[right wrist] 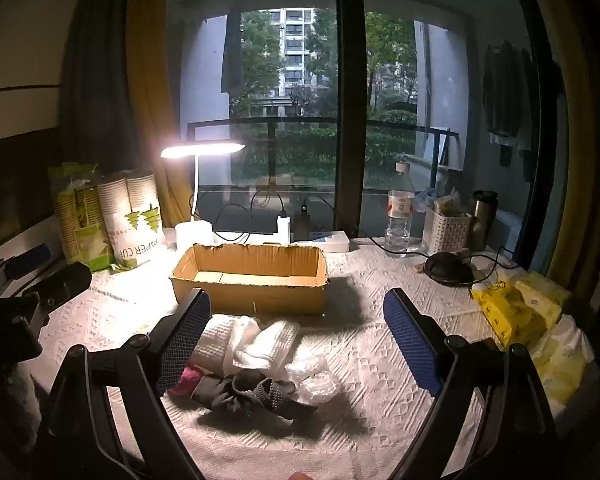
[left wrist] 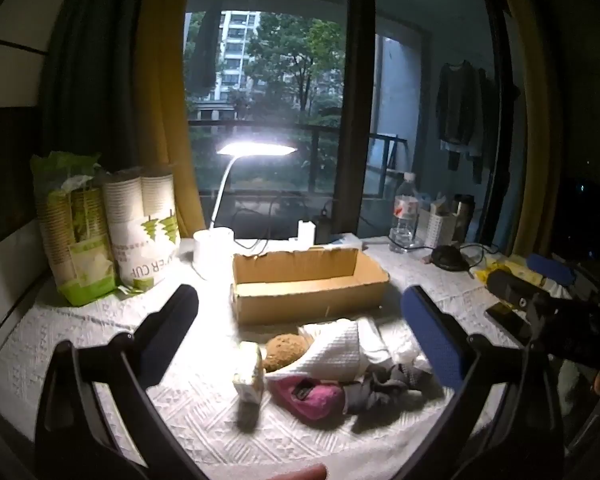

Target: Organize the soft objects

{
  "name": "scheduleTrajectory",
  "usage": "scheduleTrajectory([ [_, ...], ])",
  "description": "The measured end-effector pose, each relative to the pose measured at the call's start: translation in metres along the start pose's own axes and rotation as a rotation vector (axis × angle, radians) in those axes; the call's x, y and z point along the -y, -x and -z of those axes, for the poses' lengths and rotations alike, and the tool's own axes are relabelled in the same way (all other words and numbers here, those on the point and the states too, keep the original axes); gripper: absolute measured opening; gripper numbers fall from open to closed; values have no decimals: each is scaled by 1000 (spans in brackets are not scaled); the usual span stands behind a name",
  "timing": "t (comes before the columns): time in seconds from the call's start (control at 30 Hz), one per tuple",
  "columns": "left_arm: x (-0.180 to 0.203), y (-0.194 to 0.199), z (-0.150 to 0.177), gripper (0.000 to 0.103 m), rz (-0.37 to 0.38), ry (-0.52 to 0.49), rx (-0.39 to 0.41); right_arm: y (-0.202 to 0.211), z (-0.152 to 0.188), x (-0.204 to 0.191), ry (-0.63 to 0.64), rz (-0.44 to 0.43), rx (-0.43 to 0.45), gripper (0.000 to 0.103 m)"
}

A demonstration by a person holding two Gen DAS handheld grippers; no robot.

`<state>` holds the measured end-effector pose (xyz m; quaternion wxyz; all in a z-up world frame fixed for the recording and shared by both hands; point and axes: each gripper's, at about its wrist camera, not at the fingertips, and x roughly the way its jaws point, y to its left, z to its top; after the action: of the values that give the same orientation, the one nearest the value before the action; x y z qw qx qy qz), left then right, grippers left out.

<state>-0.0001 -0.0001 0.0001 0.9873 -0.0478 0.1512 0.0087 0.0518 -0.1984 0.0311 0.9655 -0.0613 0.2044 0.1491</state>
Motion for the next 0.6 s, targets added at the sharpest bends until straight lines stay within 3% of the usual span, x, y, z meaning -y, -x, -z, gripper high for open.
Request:
scheduleTrajectory([
  [0.6,-2,-1,-1,102,-21,22,-21,0,1,-3,4,-1,3,91],
])
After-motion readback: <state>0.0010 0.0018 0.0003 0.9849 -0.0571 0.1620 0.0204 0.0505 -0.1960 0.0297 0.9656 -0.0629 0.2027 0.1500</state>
